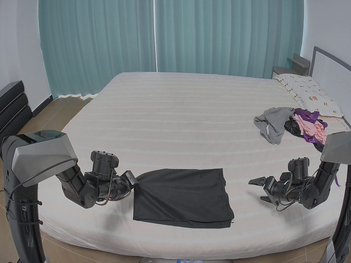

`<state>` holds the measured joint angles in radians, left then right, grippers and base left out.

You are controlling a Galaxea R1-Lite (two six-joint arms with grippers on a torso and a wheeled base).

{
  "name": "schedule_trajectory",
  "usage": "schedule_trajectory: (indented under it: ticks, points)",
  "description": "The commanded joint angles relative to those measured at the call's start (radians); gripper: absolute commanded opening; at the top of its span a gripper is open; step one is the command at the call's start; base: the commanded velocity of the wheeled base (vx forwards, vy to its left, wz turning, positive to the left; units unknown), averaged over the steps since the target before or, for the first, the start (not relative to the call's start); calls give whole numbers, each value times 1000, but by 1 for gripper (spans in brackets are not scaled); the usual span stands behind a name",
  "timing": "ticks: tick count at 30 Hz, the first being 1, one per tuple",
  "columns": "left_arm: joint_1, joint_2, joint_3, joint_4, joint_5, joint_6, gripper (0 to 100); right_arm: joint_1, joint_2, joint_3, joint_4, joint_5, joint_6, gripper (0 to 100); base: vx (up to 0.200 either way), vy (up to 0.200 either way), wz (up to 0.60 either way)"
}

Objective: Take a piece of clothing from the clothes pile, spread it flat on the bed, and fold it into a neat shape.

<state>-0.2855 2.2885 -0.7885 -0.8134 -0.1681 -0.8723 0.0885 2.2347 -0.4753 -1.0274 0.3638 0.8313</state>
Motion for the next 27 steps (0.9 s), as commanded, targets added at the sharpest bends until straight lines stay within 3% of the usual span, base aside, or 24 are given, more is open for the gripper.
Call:
schedule_trajectory:
  ticks: [1, 15, 27]
  points:
    - [2, 0, 9, 0, 1, 0, 0, 0, 2, 0, 0, 0, 0, 100, 0, 200, 0]
    - [6, -9, 22, 2, 4, -2, 0, -1, 2, 0, 0, 0, 0, 100, 0, 200, 0]
    - [0, -9, 26, 0, 4, -5, 0, 0, 2, 1, 1, 0, 0, 100, 0, 0, 0]
